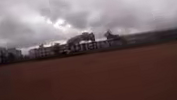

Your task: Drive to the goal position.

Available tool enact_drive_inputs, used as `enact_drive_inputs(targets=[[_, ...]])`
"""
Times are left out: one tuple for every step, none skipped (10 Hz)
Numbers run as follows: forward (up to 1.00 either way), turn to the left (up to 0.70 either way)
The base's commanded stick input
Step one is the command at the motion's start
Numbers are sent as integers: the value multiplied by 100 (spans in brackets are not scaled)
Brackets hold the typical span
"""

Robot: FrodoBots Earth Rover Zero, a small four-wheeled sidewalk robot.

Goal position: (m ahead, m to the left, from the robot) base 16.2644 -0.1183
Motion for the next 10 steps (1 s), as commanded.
enact_drive_inputs(targets=[[70,0],[70,0],[70,0],[70,0],[70,0],[70,0],[70,0],[70,0],[70,0],[70,0]])
